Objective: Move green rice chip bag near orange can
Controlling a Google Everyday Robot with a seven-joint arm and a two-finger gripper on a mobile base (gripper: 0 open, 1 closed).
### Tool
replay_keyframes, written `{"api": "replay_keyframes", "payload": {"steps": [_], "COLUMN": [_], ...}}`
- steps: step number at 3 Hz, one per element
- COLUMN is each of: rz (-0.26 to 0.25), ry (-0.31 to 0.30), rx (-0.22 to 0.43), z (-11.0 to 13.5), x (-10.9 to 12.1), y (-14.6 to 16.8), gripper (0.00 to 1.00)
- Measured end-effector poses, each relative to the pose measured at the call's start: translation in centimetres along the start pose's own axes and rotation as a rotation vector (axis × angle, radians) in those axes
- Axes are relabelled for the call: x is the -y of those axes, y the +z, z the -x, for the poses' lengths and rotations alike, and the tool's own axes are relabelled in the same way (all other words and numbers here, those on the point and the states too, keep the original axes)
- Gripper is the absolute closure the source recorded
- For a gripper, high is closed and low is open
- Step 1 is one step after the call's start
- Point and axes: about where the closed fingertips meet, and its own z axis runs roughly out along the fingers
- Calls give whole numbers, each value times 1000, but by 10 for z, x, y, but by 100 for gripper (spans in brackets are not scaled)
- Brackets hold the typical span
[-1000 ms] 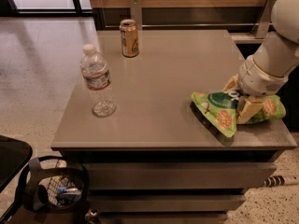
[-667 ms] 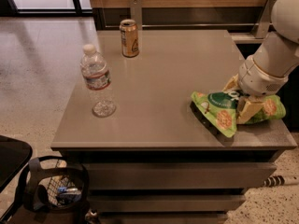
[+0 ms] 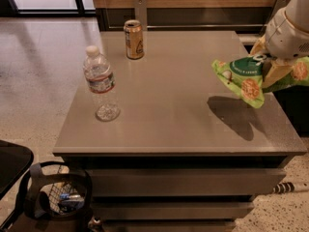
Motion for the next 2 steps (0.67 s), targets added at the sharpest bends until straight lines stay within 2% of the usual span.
{"api": "replay_keyframes", "payload": {"steps": [1,2], "rz": [-156,-290], "ry": [-13,-29], "rx": [-22,12], "z": [1,3], "x": [36,65], "y": [-45,-66], "gripper": [100,100]}}
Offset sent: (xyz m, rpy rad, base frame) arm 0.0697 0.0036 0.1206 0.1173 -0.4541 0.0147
